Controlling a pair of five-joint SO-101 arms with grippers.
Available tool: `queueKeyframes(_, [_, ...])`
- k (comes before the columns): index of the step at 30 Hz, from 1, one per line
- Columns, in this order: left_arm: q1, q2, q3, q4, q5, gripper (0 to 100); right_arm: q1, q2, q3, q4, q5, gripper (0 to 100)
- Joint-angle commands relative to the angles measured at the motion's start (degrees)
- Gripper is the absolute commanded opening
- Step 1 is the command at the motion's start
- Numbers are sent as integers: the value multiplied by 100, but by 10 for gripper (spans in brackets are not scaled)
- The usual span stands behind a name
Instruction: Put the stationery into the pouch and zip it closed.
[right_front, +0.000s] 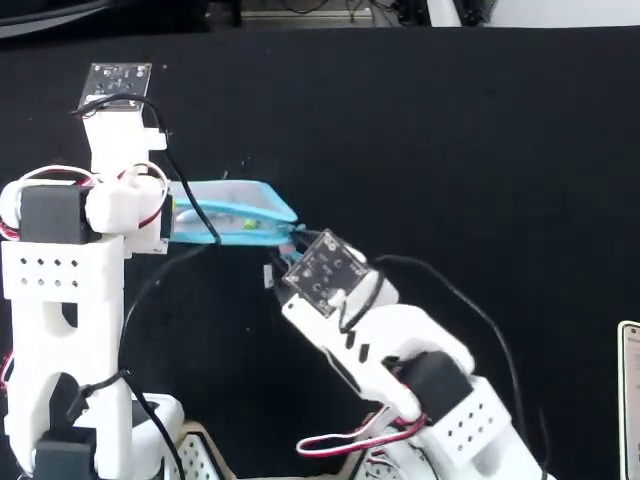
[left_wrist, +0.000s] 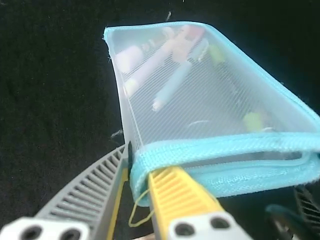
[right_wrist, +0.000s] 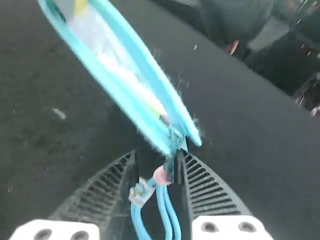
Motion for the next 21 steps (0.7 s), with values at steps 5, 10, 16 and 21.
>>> queueKeyframes(5, [-4, -70, -119, 26, -62, 30, 308, -48, 734, -818, -35, 146])
queueKeyframes(10, [-4, -70, -127, 26, -343, 30, 580, -84, 1279, -1670, -44, 174])
queueKeyframes(16, [-110, -70, -84, 35, -870, 30, 527, -48, 1895, -2611, -44, 159])
queueKeyframes(21, [-637, -70, -127, 26, -1125, 30, 554, -66, 2018, -2892, -44, 158])
